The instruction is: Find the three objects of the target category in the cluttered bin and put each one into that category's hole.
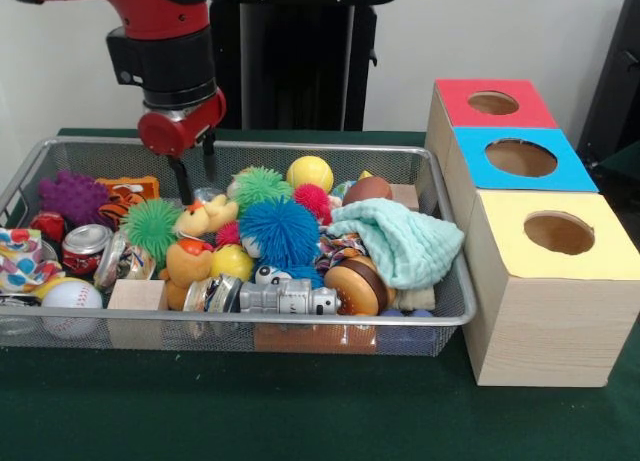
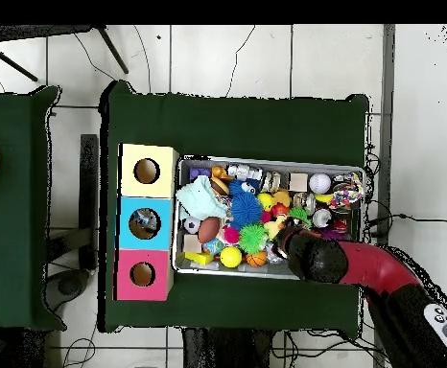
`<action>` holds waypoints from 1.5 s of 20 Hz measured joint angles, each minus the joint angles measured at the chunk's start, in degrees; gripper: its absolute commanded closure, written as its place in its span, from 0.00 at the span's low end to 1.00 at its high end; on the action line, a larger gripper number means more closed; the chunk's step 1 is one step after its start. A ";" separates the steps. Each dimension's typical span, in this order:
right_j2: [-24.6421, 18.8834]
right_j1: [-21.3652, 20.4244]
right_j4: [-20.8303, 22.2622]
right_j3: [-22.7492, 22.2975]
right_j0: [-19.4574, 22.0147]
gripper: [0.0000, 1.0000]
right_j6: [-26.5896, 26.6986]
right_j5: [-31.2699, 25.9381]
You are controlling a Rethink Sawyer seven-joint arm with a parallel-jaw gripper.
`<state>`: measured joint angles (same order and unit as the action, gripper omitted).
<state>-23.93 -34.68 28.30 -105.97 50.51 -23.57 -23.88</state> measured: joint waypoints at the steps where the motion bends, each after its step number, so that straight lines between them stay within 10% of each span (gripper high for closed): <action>1: 0.01 -0.02 -0.01 0.01 0.19 0.00 0.00 0.00; 30: 6.16 8.13 -0.06 0.21 0.25 0.00 0.00 0.09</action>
<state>-17.78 -26.54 28.24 -105.76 50.76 -23.57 -23.79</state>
